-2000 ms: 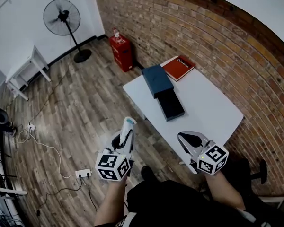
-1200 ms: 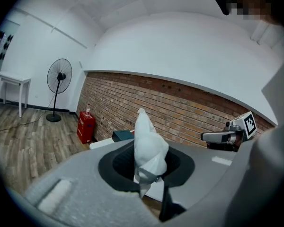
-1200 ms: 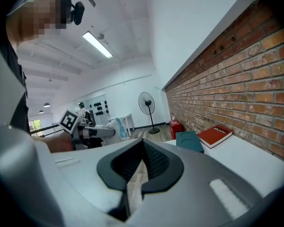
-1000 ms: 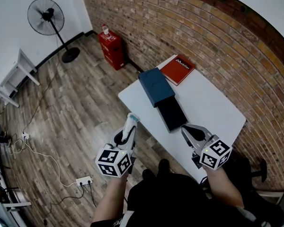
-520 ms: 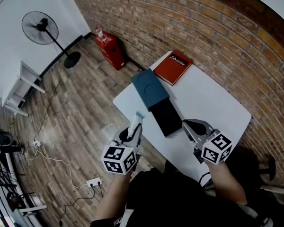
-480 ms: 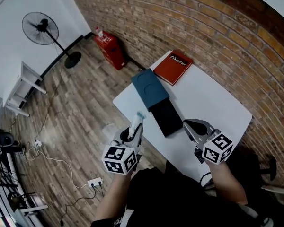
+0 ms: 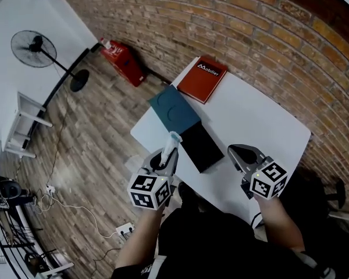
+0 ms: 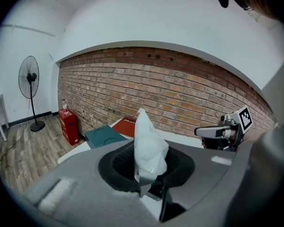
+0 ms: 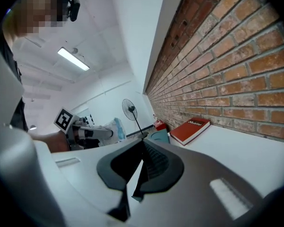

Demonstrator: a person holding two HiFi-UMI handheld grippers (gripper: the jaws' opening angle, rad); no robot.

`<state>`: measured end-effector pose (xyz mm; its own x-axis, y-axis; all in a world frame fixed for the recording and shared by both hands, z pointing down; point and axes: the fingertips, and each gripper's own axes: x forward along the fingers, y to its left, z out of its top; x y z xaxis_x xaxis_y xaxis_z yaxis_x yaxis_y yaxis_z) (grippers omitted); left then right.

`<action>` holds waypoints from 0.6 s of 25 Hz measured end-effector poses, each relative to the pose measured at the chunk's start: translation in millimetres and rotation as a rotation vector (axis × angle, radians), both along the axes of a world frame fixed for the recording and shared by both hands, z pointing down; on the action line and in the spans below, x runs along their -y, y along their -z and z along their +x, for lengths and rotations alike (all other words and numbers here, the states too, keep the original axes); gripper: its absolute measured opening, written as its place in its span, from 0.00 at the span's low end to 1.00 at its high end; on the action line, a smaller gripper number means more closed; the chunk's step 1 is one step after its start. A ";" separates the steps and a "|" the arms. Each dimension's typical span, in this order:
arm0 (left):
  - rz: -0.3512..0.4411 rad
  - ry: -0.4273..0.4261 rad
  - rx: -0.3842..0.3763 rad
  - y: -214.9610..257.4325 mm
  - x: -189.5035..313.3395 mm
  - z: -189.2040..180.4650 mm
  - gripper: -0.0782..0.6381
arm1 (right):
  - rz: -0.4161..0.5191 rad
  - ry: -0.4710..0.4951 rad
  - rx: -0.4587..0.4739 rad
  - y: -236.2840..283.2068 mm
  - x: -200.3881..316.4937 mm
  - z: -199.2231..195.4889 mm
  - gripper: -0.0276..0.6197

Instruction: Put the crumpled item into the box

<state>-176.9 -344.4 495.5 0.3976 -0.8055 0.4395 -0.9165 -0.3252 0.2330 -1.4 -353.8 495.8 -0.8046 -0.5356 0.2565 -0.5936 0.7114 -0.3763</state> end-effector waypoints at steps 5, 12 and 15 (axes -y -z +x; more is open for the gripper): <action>-0.042 -0.081 0.007 -25.9 21.8 4.5 0.21 | -0.025 -0.038 -0.023 -13.6 2.3 -8.7 0.04; -0.112 -0.181 0.088 -74.5 43.6 16.9 0.21 | -0.040 -0.100 -0.058 -16.5 4.7 -1.2 0.04; -0.155 -0.228 0.118 -97.6 49.4 24.4 0.21 | -0.042 -0.130 -0.064 -16.9 8.5 5.0 0.04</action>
